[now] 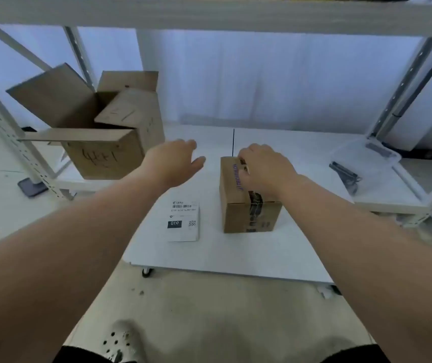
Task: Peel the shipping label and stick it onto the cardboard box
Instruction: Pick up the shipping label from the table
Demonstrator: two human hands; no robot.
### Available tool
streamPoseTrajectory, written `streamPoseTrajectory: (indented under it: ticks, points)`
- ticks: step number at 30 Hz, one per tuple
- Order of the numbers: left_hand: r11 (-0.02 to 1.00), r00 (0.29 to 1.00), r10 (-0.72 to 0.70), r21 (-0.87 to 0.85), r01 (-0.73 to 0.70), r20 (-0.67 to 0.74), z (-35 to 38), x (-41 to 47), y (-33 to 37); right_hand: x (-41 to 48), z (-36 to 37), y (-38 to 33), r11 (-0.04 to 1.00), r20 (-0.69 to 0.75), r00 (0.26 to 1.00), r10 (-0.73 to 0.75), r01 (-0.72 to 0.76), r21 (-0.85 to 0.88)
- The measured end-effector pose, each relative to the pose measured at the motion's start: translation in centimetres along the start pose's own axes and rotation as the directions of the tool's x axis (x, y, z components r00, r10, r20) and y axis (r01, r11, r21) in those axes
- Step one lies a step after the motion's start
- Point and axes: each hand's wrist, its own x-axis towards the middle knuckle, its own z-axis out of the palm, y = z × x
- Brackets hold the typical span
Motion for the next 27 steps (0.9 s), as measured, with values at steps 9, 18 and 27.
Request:
streamPoseTrajectory:
  ticks: [9, 18, 27]
  points:
    - [0.997, 0.971, -0.025, -0.061, 0.041, 0.237, 8.7, 1.4, -1.3, 2.7, 5.0, -0.1, 0.981, 0.095, 0.979, 0.180, -0.185, 0.051]
    - [0.954, 0.890, -0.228, -0.091, 0.285, 0.396, 11.6, 0.4, -7.5, 5.5, 7.3, -4.5, 0.999, 0.059, 0.998, -0.023, 0.025, -0.031]
    - [0.929, 0.861, -0.249, -0.141, 0.341, 0.444, 13.9, 1.5, -8.2, 7.6, 8.2, -6.0, 0.996, 0.057, 0.996, -0.071, 0.074, -0.055]
